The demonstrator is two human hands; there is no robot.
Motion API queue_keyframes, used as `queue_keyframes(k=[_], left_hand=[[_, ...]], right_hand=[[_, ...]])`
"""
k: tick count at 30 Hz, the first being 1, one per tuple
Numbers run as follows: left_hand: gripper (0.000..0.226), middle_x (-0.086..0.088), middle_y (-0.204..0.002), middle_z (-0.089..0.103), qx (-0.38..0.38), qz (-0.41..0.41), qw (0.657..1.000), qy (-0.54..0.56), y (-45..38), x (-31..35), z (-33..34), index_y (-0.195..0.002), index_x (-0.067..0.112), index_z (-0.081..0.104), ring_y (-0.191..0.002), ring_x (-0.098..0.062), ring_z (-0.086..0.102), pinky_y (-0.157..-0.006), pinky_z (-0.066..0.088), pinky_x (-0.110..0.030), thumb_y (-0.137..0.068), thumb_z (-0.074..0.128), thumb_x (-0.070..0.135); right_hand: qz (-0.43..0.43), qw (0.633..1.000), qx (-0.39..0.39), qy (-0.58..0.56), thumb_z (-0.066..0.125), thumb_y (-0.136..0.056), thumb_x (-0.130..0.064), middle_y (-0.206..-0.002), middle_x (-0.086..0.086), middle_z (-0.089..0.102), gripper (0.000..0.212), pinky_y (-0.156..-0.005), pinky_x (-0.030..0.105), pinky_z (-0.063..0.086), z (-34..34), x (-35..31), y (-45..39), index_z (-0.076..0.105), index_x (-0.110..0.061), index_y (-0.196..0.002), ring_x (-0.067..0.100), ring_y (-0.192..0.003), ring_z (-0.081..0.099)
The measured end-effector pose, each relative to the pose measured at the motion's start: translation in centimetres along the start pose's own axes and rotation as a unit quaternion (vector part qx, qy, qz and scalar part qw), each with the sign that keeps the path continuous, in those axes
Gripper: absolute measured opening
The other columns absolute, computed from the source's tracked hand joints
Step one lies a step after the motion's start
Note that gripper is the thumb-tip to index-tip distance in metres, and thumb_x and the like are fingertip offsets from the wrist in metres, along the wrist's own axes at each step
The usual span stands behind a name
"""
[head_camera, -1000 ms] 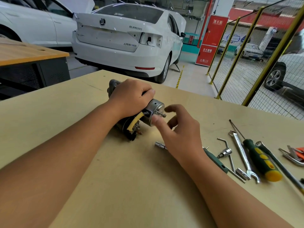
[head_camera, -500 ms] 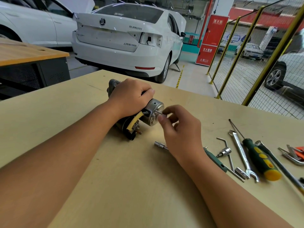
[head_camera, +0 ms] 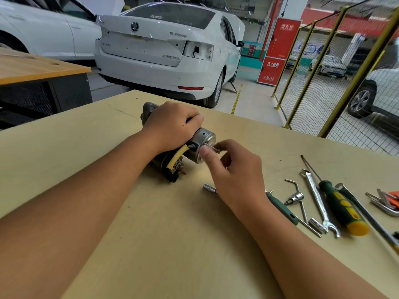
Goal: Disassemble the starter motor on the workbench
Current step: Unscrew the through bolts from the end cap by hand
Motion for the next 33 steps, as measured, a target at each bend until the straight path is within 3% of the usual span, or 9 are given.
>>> queue_keyframes(k=[5,10,15,19,21,24,26,29,33], left_hand=[[0.040,0.007,-0.059,0.053,0.002,-0.001,1.000,0.000,-0.03,0.00,0.06,-0.062,0.026,0.052,-0.063,-0.010,0.051,-0.060,0.028,-0.029,-0.099,0.046,0.041],[0.040,0.006,-0.059,0.055,0.003,0.003,1.000,-0.002,-0.06,-0.17,0.14,-0.067,0.021,0.059,-0.063,-0.013,0.053,-0.060,0.030,-0.030,-0.099,0.047,0.042],[0.040,0.006,-0.059,0.054,0.005,0.005,1.000,-0.005,-0.09,-0.21,0.26,-0.067,0.021,0.059,-0.063,-0.011,0.052,-0.060,0.030,-0.030,-0.099,0.046,0.042],[0.041,0.005,-0.060,0.056,0.004,0.004,1.000,-0.003,-0.11,-0.24,0.17,-0.068,0.020,0.061,-0.063,-0.012,0.053,-0.060,0.031,-0.030,-0.098,0.045,0.044],[0.042,0.005,-0.060,0.055,0.002,0.003,1.000,0.000,-0.12,-0.17,0.19,-0.067,0.020,0.060,-0.063,-0.013,0.053,-0.061,0.032,-0.031,-0.098,0.045,0.044],[0.042,0.006,-0.058,0.053,0.002,0.003,1.000,0.000,-0.14,-0.18,0.18,-0.064,0.021,0.056,-0.062,-0.011,0.051,-0.061,0.031,-0.031,-0.097,0.045,0.043],[0.041,0.006,-0.058,0.053,0.005,0.004,1.000,-0.002,-0.13,-0.21,0.15,-0.064,0.021,0.057,-0.061,-0.011,0.051,-0.060,0.030,-0.030,-0.098,0.045,0.043],[0.042,0.006,-0.059,0.055,0.003,0.004,1.000,-0.001,-0.14,-0.20,0.14,-0.067,0.020,0.060,-0.062,-0.014,0.053,-0.060,0.034,-0.032,-0.098,0.046,0.043],[0.042,0.005,-0.057,0.052,0.006,-0.001,1.000,0.002,-0.12,-0.11,0.17,-0.061,0.023,0.051,-0.061,-0.013,0.050,-0.061,0.032,-0.031,-0.098,0.046,0.041]], right_hand=[[0.003,1.000,-0.002,0.011,0.069,-0.093,-0.032,-0.067,-0.011,0.062,0.013,-0.054,0.026,0.042,-0.02,0.44,-0.34,0.056,-0.034,-0.091,0.007,-0.065,0.059],[0.004,1.000,0.005,0.001,0.059,-0.092,-0.057,-0.057,-0.009,0.056,0.025,-0.051,0.029,0.037,0.02,0.04,-0.11,0.057,-0.032,-0.085,0.008,-0.058,0.054],[0.000,1.000,0.009,0.009,0.072,-0.090,-0.032,-0.062,-0.011,0.056,0.020,-0.054,0.028,0.042,-0.04,0.31,-0.28,0.054,-0.035,-0.095,0.007,-0.062,0.055],[-0.003,1.000,0.002,0.022,0.060,-0.090,-0.060,-0.059,-0.010,0.054,0.026,-0.051,0.031,0.038,0.02,-0.15,-0.01,0.055,-0.035,-0.092,0.008,-0.058,0.053],[-0.002,0.999,0.004,0.036,0.051,-0.099,-0.051,-0.060,-0.009,0.052,0.031,-0.054,0.031,0.032,-0.05,0.06,-0.26,0.054,-0.029,-0.078,0.009,-0.058,0.049],[0.003,0.999,-0.004,0.032,0.067,-0.094,-0.036,-0.065,-0.011,0.057,0.012,-0.055,0.031,0.041,-0.11,0.20,-0.38,0.055,-0.032,-0.094,0.008,-0.063,0.054],[0.000,1.000,-0.004,0.019,0.073,-0.086,-0.046,-0.064,-0.011,0.056,0.029,-0.054,0.031,0.046,-0.16,-0.15,-0.03,0.051,-0.037,-0.103,0.007,-0.062,0.055],[-0.002,0.999,-0.012,0.046,0.051,-0.093,-0.064,-0.063,-0.009,0.054,0.033,-0.053,0.032,0.037,-0.11,-0.28,-0.02,0.055,-0.031,-0.089,0.009,-0.061,0.052],[0.009,0.999,-0.007,0.044,0.056,-0.100,-0.042,-0.066,-0.008,0.054,0.024,-0.056,0.033,0.035,-0.14,0.11,-0.38,0.051,-0.029,-0.081,0.012,-0.064,0.051]])
Point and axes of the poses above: each hand's wrist, its own y-axis away from the middle knuckle, its own z-axis out of the palm, x = y × z, the point moved 1 cm from there along -y, towards the middle knuckle
